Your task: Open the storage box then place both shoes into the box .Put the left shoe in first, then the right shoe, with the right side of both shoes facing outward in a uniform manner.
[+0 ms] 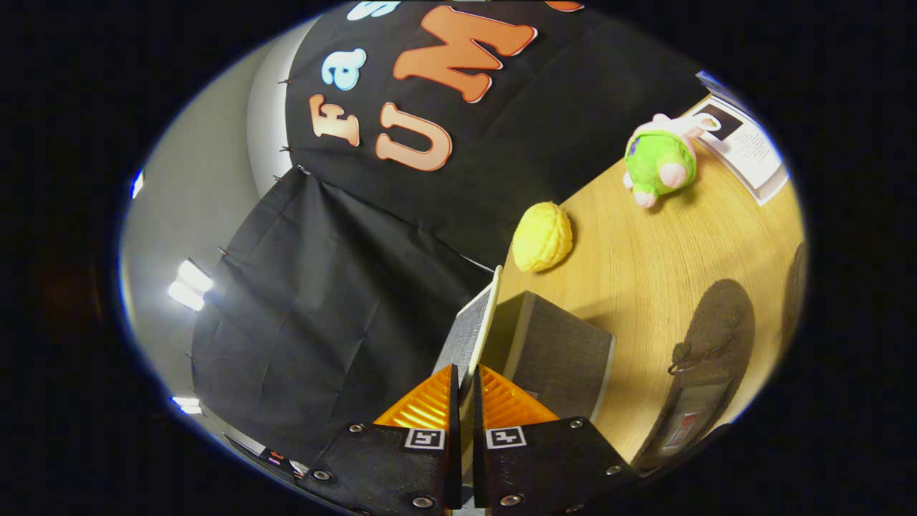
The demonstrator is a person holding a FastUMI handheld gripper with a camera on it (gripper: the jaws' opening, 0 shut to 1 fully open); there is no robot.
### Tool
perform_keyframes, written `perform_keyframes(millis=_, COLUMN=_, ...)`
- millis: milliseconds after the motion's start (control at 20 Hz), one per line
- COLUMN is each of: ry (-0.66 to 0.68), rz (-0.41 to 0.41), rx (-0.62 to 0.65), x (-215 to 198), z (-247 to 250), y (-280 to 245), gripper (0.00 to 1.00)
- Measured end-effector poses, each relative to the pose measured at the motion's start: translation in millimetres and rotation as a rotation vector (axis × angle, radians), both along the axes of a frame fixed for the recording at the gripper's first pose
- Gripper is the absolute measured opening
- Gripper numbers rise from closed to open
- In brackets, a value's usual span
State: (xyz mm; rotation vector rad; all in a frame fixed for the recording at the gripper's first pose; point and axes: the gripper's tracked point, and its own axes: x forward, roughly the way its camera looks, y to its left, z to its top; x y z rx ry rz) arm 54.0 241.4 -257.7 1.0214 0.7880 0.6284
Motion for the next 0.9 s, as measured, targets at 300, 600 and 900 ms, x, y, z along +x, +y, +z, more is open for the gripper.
perform_keyframes(millis=300, ry=-0.09, rz=-0.049, rx=0.029, x=21.3, z=70.6, y=19.8, gripper=0.08)
perform_keyframes(millis=600, ry=-0.13, rz=-0.053, rx=0.099, x=40.3, z=129.2, y=84.8, gripper=0.08)
perform_keyframes(millis=900, ry=-0.084, rz=0.034, rx=0.098, x=35.0, z=120.2, y=169.2, gripper=0.08)
